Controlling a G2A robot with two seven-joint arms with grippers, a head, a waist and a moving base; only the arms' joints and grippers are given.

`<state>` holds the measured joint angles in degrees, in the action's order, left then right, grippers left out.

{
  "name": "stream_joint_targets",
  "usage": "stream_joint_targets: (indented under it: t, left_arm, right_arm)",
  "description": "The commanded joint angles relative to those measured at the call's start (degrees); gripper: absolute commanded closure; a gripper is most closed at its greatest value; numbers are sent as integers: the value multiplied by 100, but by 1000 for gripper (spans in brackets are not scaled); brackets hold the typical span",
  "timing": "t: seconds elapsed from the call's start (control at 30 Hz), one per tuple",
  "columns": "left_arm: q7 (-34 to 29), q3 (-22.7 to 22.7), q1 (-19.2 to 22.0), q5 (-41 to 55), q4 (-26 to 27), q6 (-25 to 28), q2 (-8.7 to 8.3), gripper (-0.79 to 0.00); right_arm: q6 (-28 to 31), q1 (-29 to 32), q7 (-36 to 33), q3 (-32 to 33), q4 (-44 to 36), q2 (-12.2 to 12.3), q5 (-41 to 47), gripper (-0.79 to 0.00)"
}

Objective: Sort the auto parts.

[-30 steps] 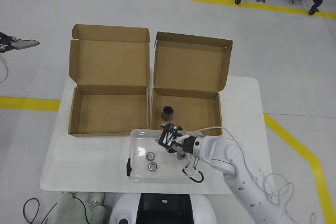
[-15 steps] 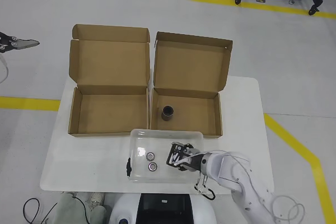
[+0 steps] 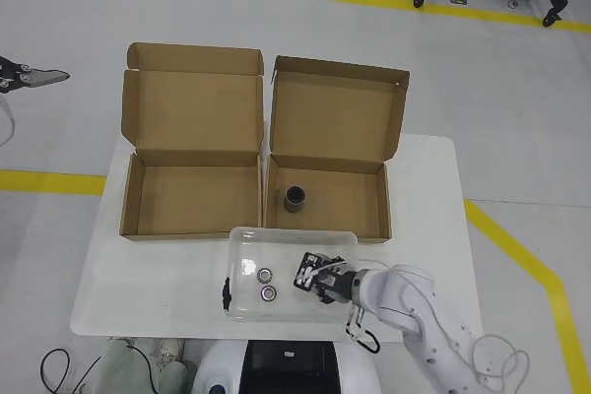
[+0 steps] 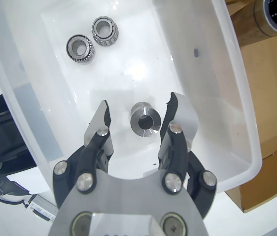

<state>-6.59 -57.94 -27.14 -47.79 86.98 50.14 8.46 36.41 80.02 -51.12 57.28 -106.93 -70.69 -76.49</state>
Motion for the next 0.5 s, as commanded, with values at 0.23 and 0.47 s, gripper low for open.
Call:
stream_joint_targets:
  t: [0.23,0.47]
  left_arm:
    - [0,0,0,0,0,0,0,-785]
    - [0,0,0,0,0,0,0,-785]
  right_arm:
    - [-203,-203,-370,-194,205,-8,115,-434]
    - [-276,-275,-482,-257,308,7,214,-437]
